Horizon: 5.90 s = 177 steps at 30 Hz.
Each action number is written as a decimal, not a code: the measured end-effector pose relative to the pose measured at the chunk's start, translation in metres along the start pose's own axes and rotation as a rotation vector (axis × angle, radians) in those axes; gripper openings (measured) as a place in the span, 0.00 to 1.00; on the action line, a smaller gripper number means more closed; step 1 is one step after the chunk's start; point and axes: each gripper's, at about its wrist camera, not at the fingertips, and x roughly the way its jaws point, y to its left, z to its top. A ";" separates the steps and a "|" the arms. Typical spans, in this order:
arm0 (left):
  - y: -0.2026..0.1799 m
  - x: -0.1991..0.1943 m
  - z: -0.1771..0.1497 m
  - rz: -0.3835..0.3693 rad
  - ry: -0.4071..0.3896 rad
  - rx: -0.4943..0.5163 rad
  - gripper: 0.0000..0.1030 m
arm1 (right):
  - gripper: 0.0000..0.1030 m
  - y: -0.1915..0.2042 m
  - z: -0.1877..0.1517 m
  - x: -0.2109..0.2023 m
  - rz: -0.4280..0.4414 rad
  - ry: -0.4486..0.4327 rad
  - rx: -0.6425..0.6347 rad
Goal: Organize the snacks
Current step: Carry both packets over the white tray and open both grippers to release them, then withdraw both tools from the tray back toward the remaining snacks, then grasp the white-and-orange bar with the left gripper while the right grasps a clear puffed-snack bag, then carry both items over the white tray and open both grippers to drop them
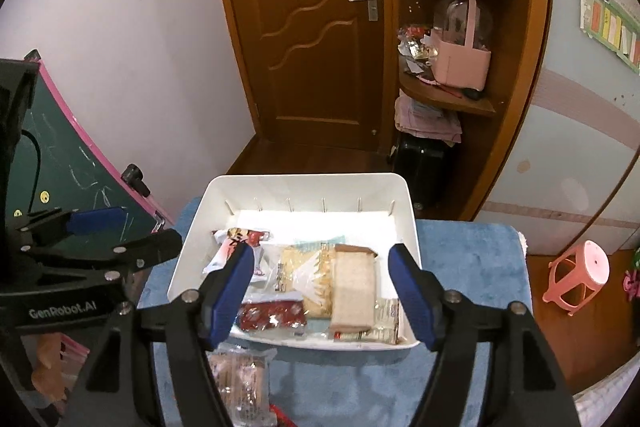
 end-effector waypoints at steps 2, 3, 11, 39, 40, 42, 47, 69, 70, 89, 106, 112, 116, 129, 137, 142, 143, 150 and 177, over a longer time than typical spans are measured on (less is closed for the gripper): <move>-0.002 -0.011 -0.006 0.009 -0.018 0.015 0.77 | 0.68 0.003 -0.004 -0.005 -0.002 0.002 0.003; -0.002 -0.014 -0.008 0.012 -0.021 0.019 0.77 | 0.68 0.004 -0.005 -0.008 -0.001 0.002 0.003; 0.000 -0.054 -0.038 -0.032 -0.049 0.024 0.77 | 0.68 0.019 -0.030 -0.045 -0.017 -0.032 0.022; -0.032 -0.138 -0.154 -0.141 -0.110 0.151 0.78 | 0.68 0.027 -0.146 -0.162 -0.163 -0.078 0.125; -0.034 -0.139 -0.158 -0.147 -0.111 0.157 0.78 | 0.68 0.025 -0.150 -0.165 -0.167 -0.077 0.133; -0.037 -0.140 -0.162 -0.156 -0.108 0.166 0.79 | 0.68 0.023 -0.158 -0.169 -0.177 -0.070 0.147; -0.046 -0.139 -0.175 -0.163 -0.104 0.196 0.79 | 0.68 0.017 -0.175 -0.173 -0.195 -0.056 0.171; -0.065 -0.065 -0.219 -0.092 0.082 0.212 0.79 | 0.68 -0.047 -0.236 -0.148 -0.234 0.109 0.277; -0.063 -0.057 -0.223 -0.087 0.107 0.197 0.79 | 0.68 -0.049 -0.238 -0.144 -0.229 0.118 0.278; -0.057 0.040 -0.259 -0.076 0.362 0.072 0.78 | 0.68 -0.081 -0.253 -0.063 -0.084 0.304 0.325; -0.047 0.096 -0.275 -0.123 0.485 -0.069 0.66 | 0.68 -0.100 -0.251 0.032 0.053 0.451 0.425; -0.046 0.108 -0.277 -0.121 0.498 -0.101 0.65 | 0.77 -0.109 -0.255 0.050 0.119 0.474 0.486; -0.053 0.111 -0.274 -0.107 0.494 -0.094 0.64 | 0.79 -0.104 -0.256 0.058 0.143 0.493 0.481; -0.054 0.094 -0.259 -0.142 0.465 -0.123 0.35 | 0.54 -0.070 -0.240 0.038 0.099 0.434 0.312; -0.045 0.045 -0.237 -0.177 0.348 -0.111 0.35 | 0.53 -0.059 -0.220 -0.004 0.079 0.319 0.271; -0.042 0.011 -0.211 -0.203 0.250 -0.076 0.35 | 0.53 -0.044 -0.200 -0.041 0.074 0.238 0.227; -0.042 0.004 -0.205 -0.209 0.233 -0.070 0.35 | 0.53 -0.040 -0.197 -0.044 0.075 0.223 0.218; -0.038 -0.040 -0.154 -0.205 0.098 -0.012 0.35 | 0.53 -0.024 -0.157 -0.087 0.086 0.080 0.168; -0.039 -0.058 0.020 -0.077 -0.128 0.010 0.36 | 0.53 -0.058 0.015 -0.093 0.041 -0.203 0.156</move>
